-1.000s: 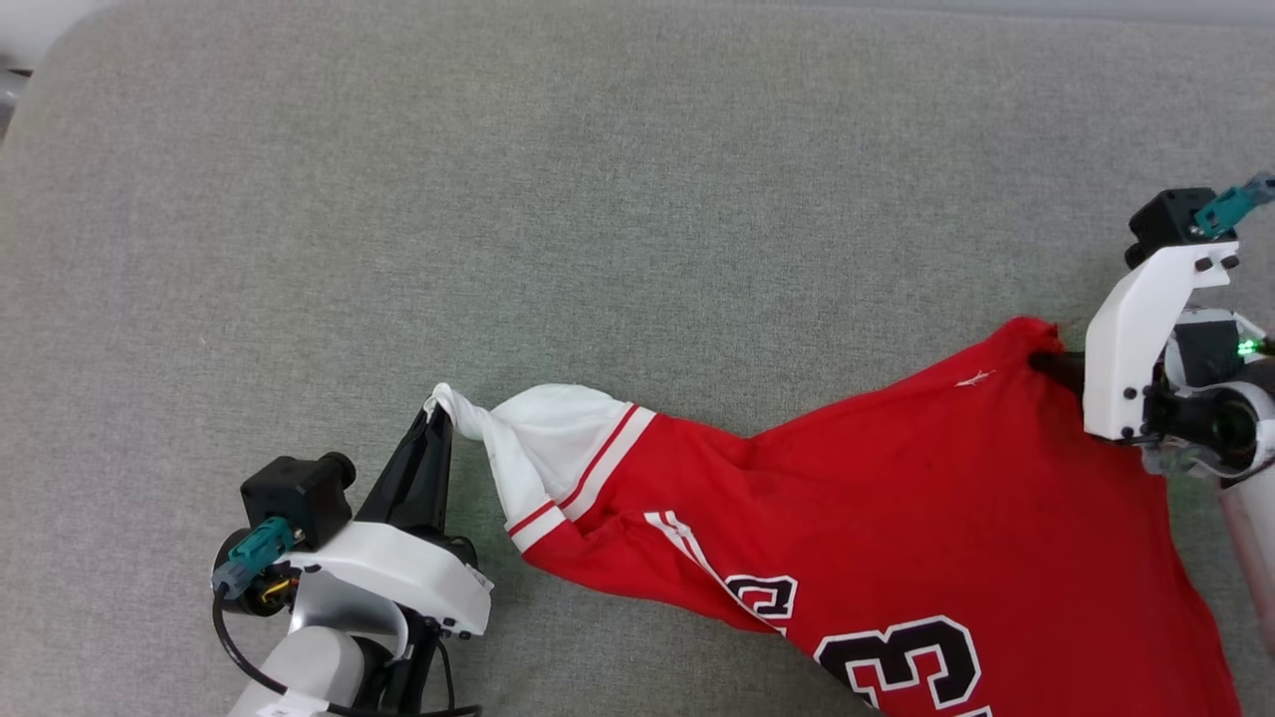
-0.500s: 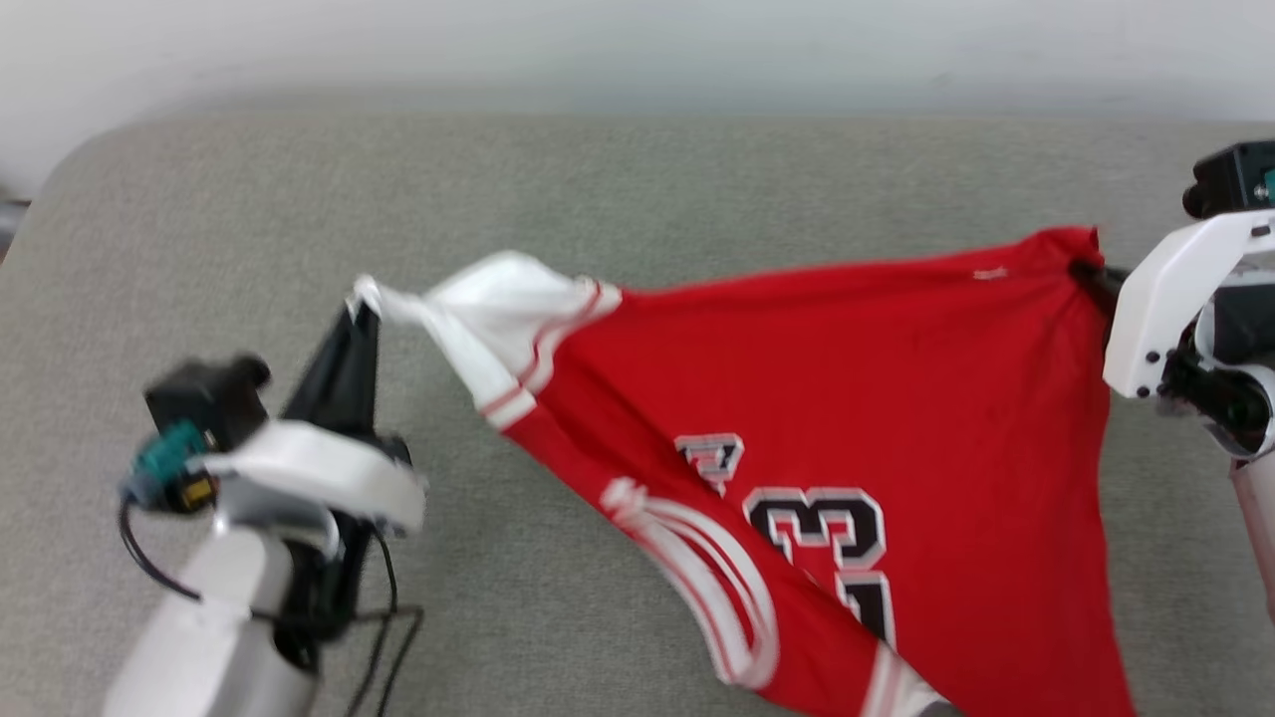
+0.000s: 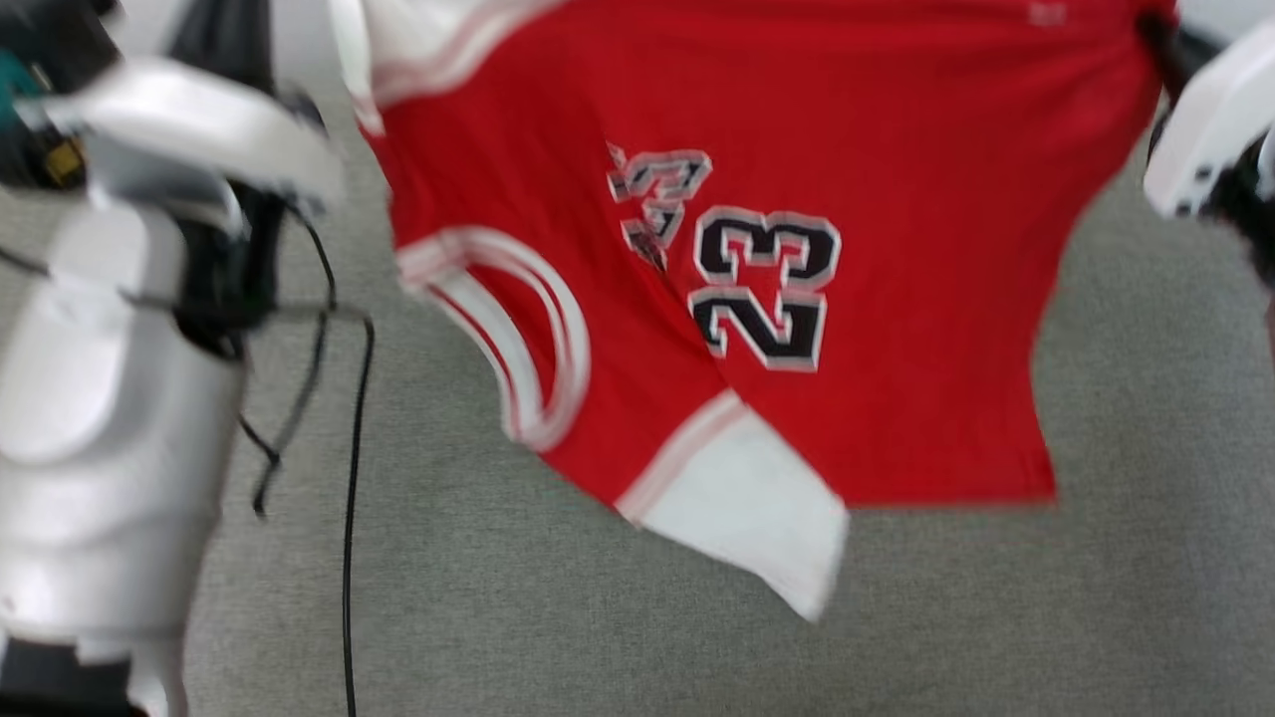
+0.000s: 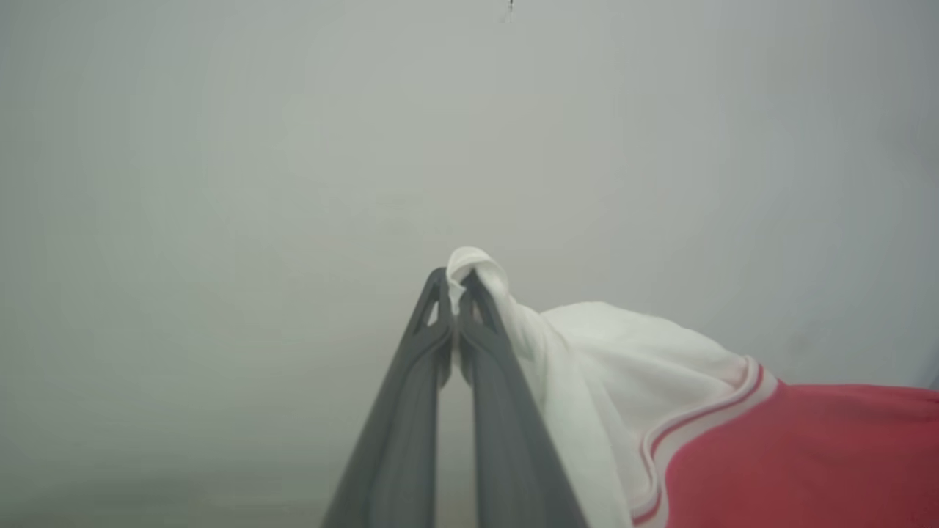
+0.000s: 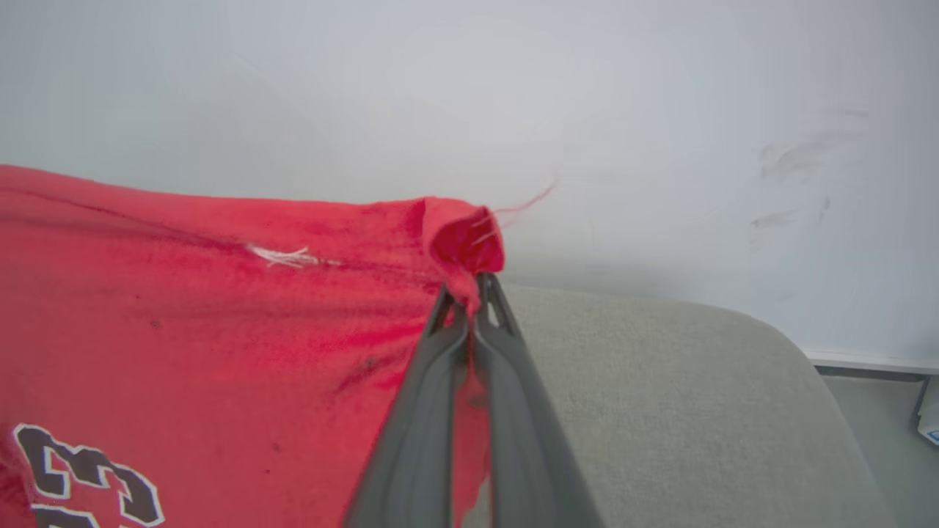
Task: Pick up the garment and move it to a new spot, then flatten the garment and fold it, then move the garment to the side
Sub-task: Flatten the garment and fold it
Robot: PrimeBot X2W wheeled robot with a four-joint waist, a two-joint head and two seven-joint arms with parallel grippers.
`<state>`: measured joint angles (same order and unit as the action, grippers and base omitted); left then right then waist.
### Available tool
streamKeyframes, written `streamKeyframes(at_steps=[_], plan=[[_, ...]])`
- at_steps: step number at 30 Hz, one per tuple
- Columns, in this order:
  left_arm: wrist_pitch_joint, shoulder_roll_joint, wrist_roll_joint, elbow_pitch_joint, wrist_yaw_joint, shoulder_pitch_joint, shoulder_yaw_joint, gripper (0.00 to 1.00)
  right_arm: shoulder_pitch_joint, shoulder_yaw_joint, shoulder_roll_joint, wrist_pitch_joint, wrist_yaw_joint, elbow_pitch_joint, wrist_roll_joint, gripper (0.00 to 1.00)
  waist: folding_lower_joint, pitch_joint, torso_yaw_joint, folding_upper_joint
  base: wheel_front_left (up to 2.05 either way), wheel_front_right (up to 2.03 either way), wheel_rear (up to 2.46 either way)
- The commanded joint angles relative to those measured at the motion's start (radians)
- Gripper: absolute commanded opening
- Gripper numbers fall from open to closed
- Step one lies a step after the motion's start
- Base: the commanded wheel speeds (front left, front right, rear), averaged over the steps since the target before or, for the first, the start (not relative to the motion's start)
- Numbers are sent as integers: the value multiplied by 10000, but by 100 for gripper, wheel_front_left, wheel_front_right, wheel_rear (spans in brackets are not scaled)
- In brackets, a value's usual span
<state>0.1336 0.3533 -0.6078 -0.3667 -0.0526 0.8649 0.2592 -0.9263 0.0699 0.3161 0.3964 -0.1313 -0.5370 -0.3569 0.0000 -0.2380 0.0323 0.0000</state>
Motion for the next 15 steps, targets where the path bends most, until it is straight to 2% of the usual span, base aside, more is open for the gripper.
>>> streamKeyframes(at_steps=[1,8,15], plan=[[72,71,87,-184,108,664,-9,0,-467,-64,-59,-135,11,0,213,0,0,-319,154,0,0,0,0],[164,149,547,-1137,224,3361,90,0,-2287,-628,-223,-678,11,-151,963,0,0,-1143,218,0,0,0,0],[182,435,896,-1917,375,5151,161,0,-3847,-1149,-420,-1396,12,-401,1407,0,0,-1674,336,0,0,0,0]])
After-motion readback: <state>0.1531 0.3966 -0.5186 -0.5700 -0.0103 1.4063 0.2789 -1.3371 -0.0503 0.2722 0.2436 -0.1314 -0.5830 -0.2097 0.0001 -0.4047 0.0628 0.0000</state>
